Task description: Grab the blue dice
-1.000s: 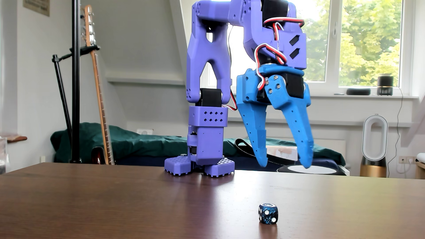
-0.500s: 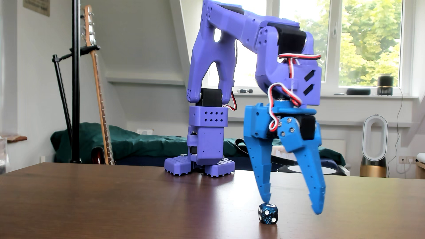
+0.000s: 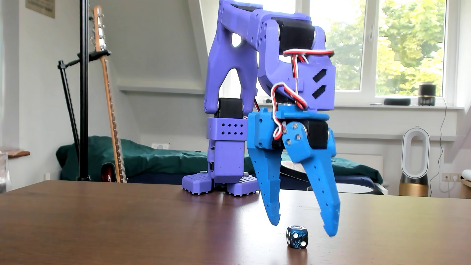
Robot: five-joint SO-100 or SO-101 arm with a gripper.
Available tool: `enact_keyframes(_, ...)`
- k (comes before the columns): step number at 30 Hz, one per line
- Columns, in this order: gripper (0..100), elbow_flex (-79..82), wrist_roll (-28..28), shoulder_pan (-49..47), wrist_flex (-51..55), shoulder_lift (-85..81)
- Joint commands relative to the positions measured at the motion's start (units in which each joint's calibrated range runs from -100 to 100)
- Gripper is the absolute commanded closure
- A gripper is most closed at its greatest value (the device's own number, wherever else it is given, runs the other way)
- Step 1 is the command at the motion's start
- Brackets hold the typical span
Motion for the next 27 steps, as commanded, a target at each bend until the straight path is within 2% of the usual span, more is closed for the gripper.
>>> enact_keyframes(1,72,-1.86,0.01,0.14,-0.52,-0.35)
enact_keyframes(8,73,-2.49,0.12,0.14,-0.52,0.73)
enact_keyframes(10,79,-2.49,0.54,0.14,-0.52,0.73)
enact_keyframes(13,98,-3.12,0.33,0.63,-0.52,0.73)
enact_keyframes(14,100,-3.12,0.33,0.8,-0.52,0.73)
enact_keyframes(16,97,-3.12,0.49,0.96,-0.52,0.73)
enact_keyframes(22,98,-3.75,-0.04,2.93,-0.52,0.06)
enact_keyframes(27,98,-7.55,-6.45,6.85,-0.52,-7.22)
